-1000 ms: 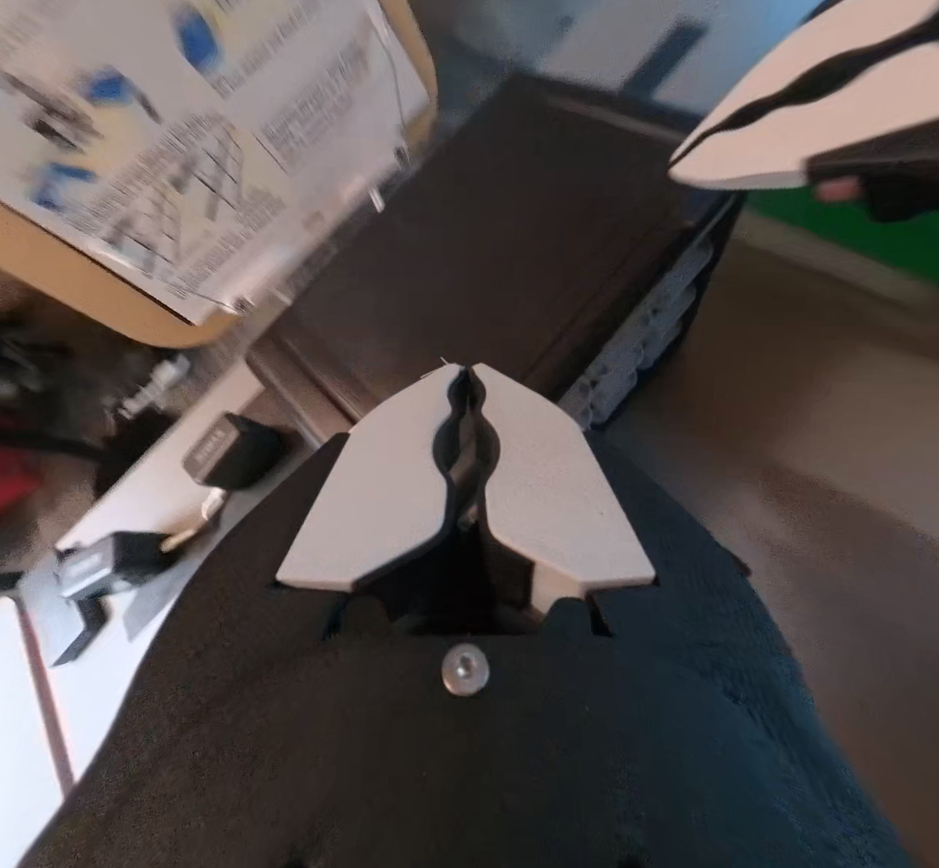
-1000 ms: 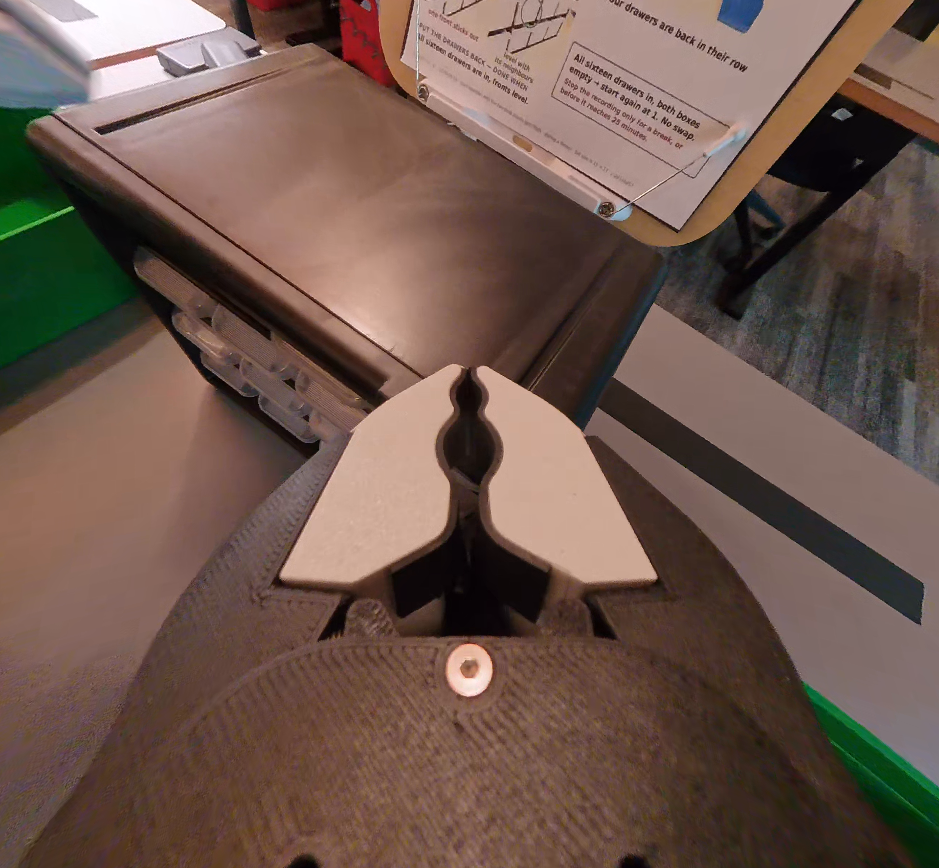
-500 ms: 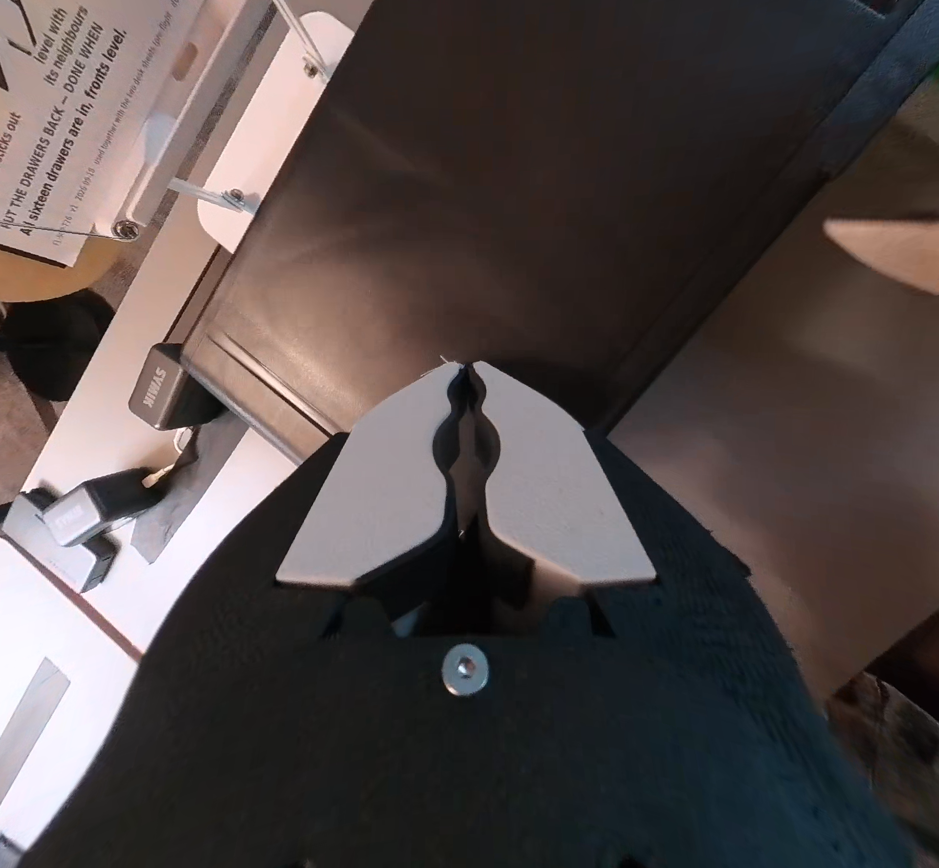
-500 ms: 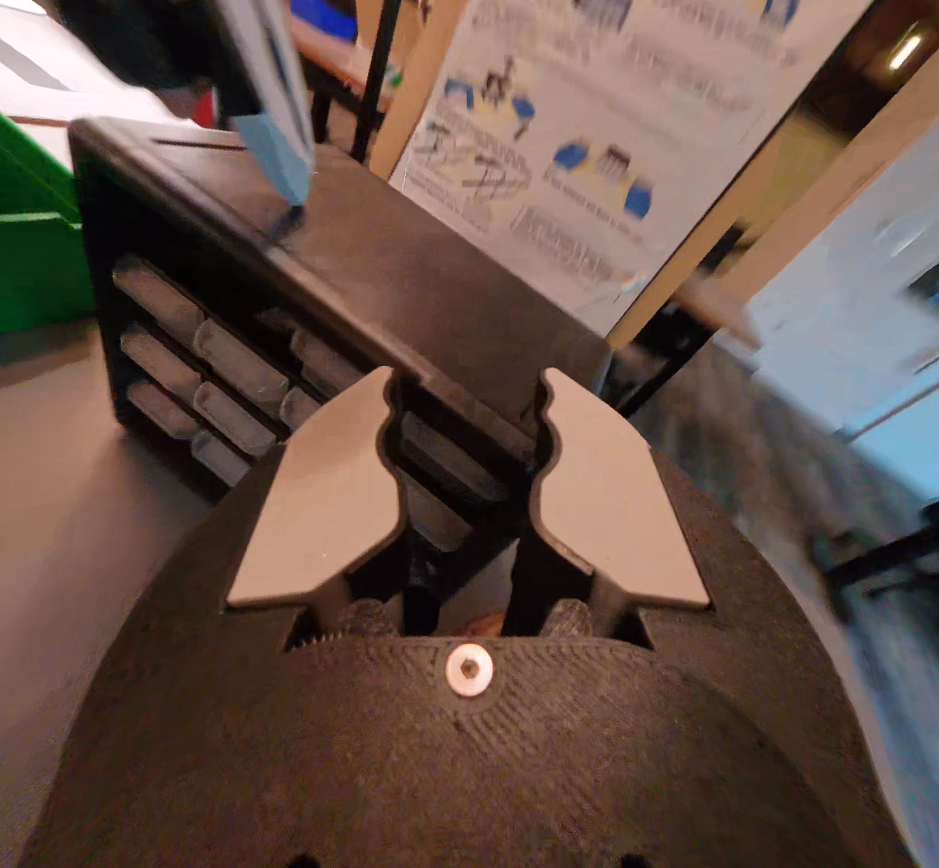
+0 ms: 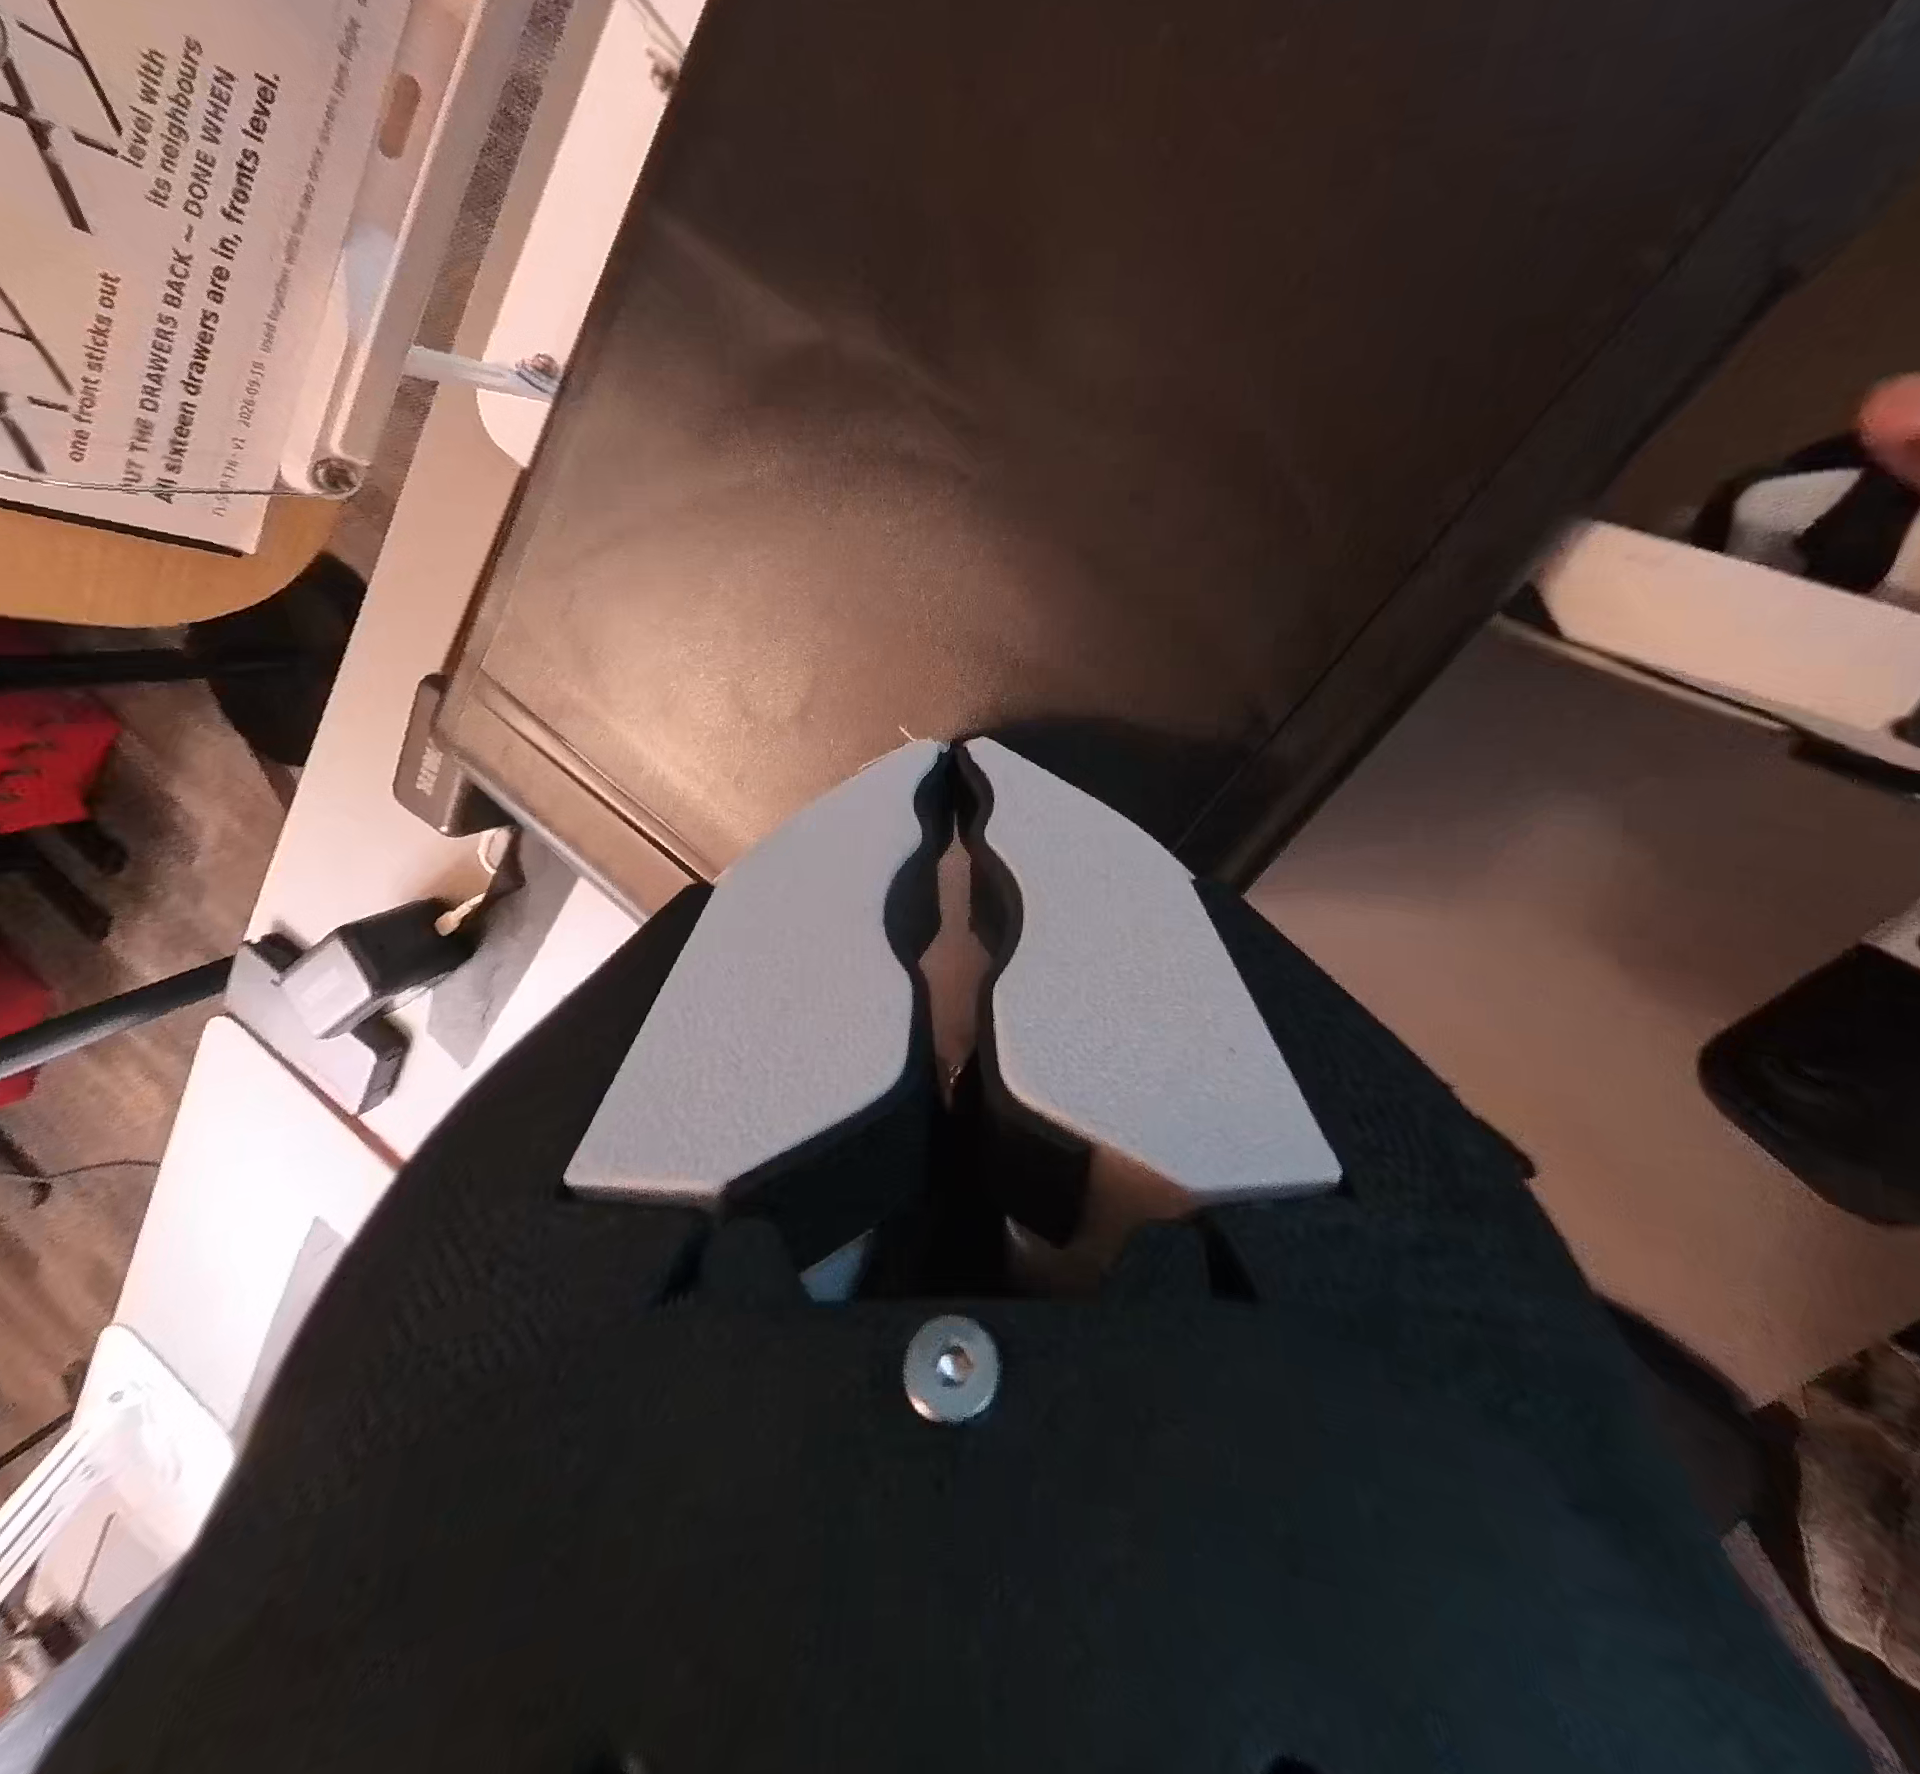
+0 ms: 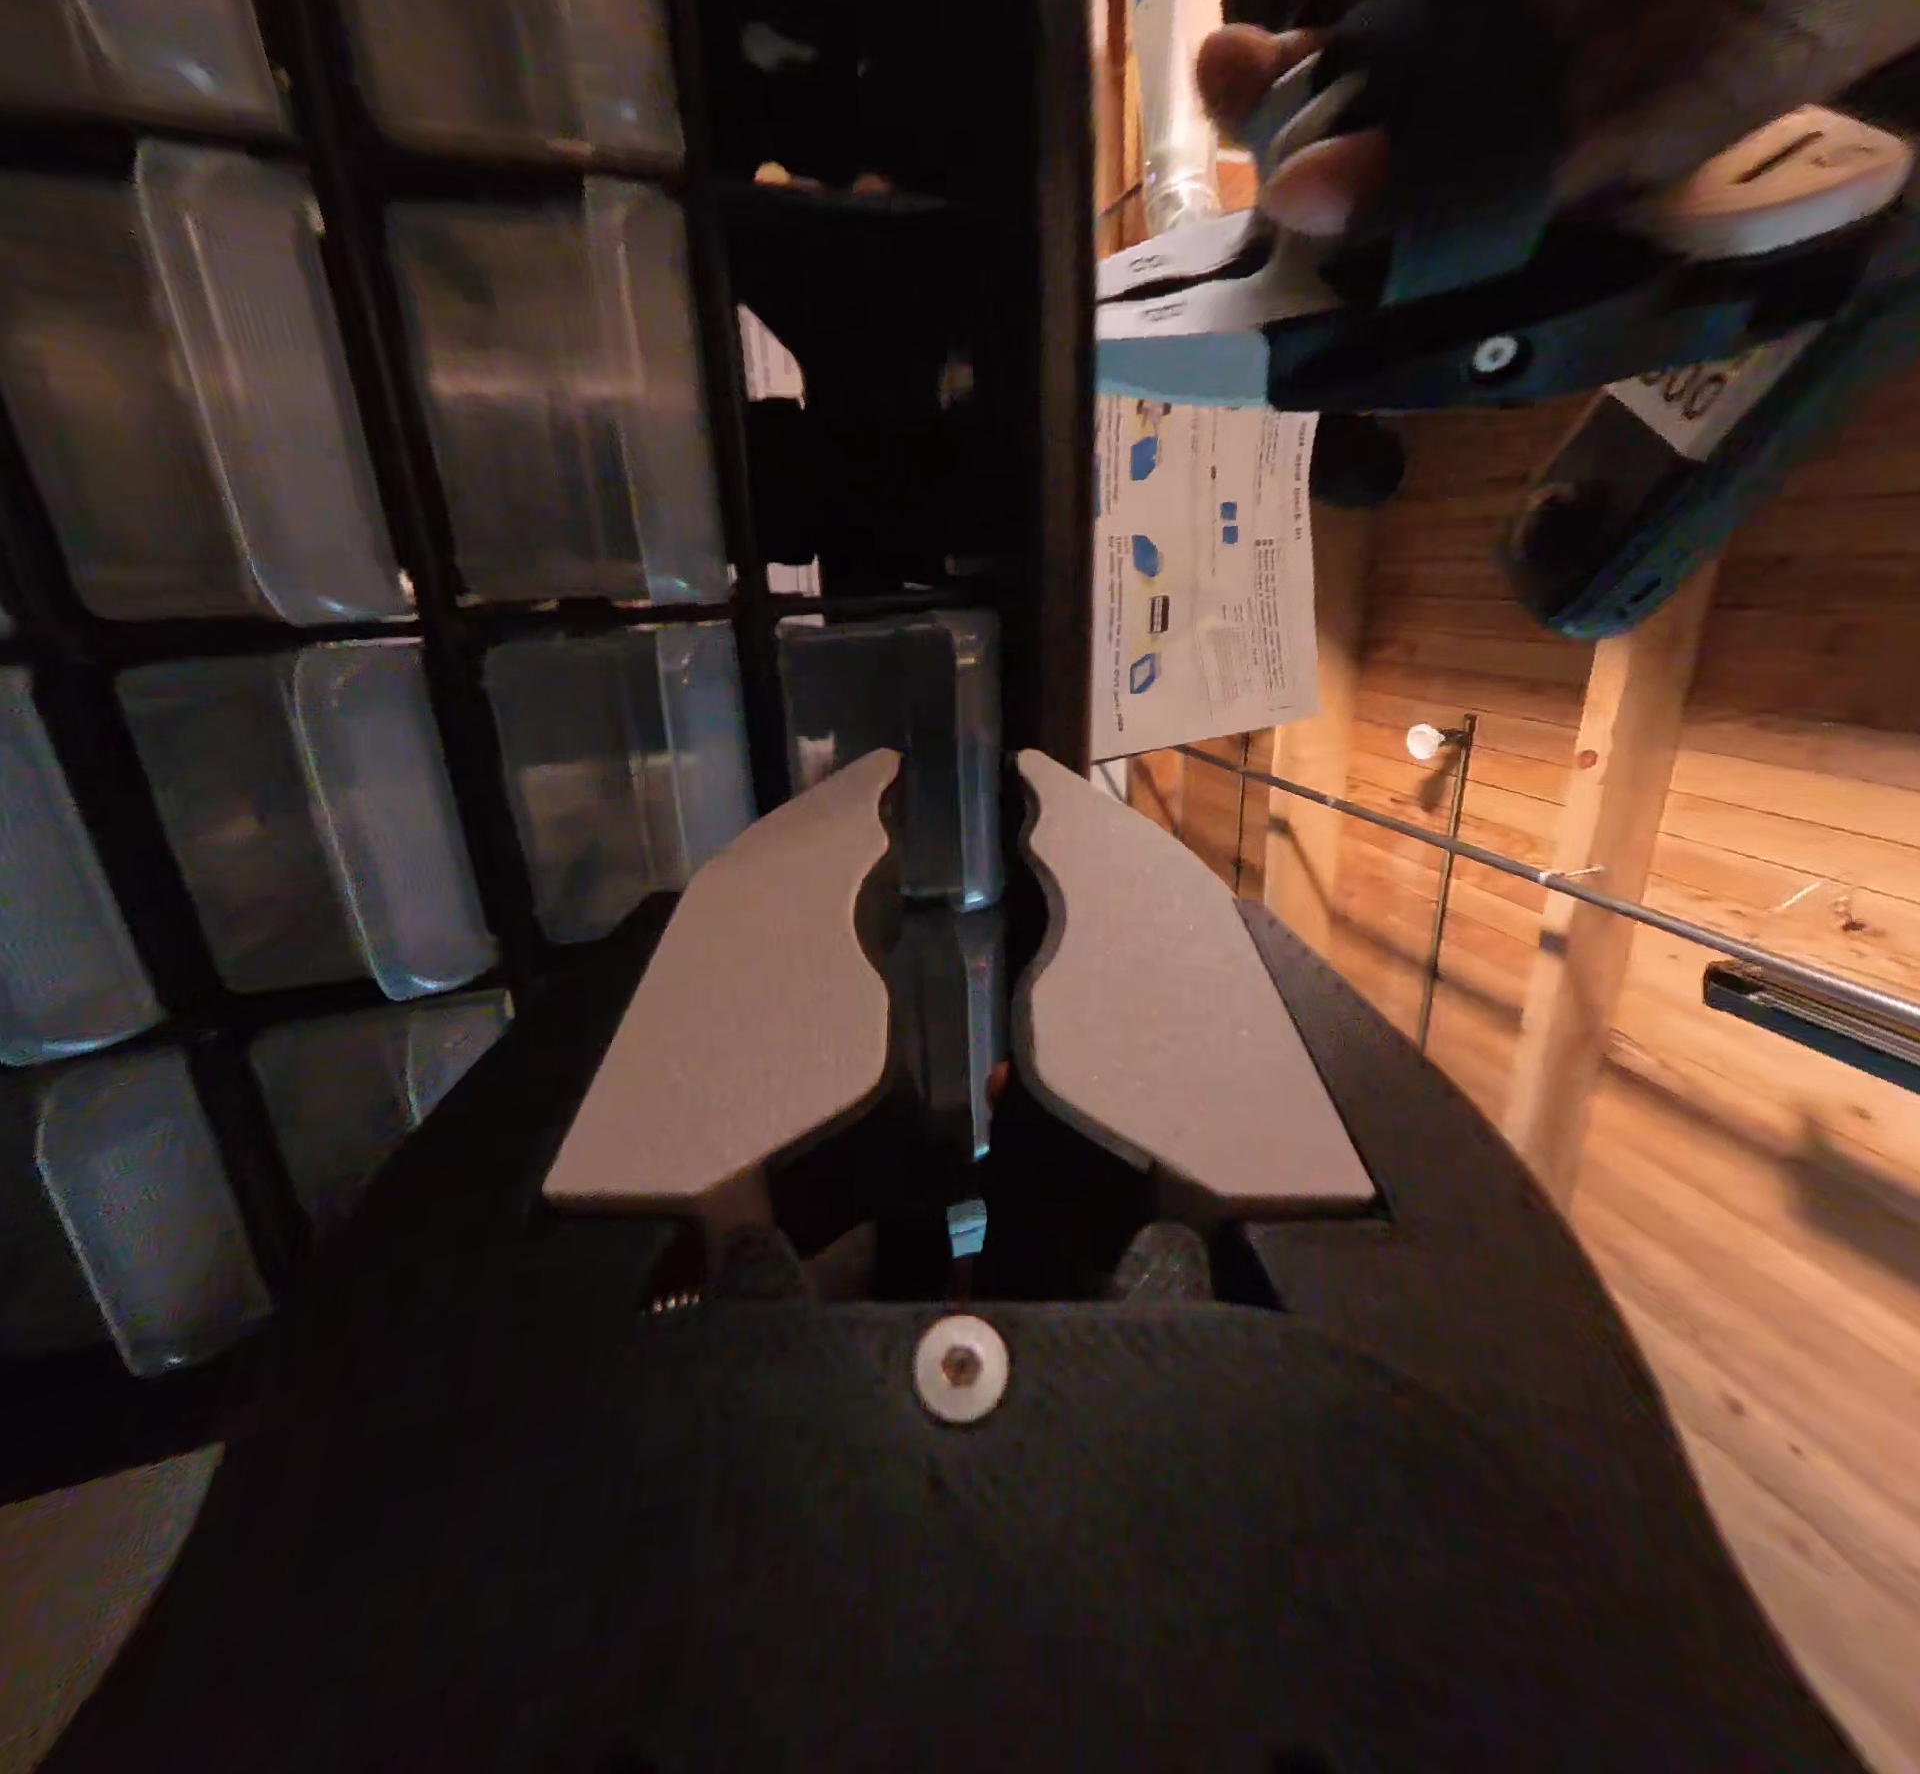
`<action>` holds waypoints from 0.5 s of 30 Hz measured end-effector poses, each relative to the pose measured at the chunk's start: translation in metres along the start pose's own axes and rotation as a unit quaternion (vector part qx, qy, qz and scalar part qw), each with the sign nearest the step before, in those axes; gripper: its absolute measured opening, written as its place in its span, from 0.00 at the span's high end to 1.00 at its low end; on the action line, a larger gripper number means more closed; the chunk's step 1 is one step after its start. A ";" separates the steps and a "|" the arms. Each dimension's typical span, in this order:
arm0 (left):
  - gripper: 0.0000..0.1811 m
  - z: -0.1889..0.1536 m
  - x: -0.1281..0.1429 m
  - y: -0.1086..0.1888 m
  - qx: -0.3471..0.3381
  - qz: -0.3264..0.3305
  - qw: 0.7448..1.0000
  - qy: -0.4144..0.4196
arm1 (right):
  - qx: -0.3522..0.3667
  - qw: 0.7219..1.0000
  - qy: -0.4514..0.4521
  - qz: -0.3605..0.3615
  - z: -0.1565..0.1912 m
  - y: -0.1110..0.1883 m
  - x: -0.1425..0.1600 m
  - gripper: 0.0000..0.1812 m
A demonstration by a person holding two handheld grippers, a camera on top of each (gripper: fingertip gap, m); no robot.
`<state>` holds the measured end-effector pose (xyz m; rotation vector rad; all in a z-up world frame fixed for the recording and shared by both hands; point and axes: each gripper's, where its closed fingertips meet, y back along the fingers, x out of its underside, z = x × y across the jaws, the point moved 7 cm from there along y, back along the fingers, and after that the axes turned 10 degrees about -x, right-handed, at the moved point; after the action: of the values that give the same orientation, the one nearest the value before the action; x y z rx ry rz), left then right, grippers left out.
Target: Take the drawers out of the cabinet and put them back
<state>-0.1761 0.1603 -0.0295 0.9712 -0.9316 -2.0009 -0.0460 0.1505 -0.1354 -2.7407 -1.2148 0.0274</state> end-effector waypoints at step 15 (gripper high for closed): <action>1.00 0.000 0.000 -0.001 -0.004 -0.004 1.000 0.005 | 0.003 0.999 -0.014 -0.036 -0.012 0.048 -0.012 0.97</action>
<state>-0.1761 0.1604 -0.0302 0.9814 -0.9162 -2.0039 -0.0180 0.1088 -0.1308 -2.6993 -1.3171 0.0623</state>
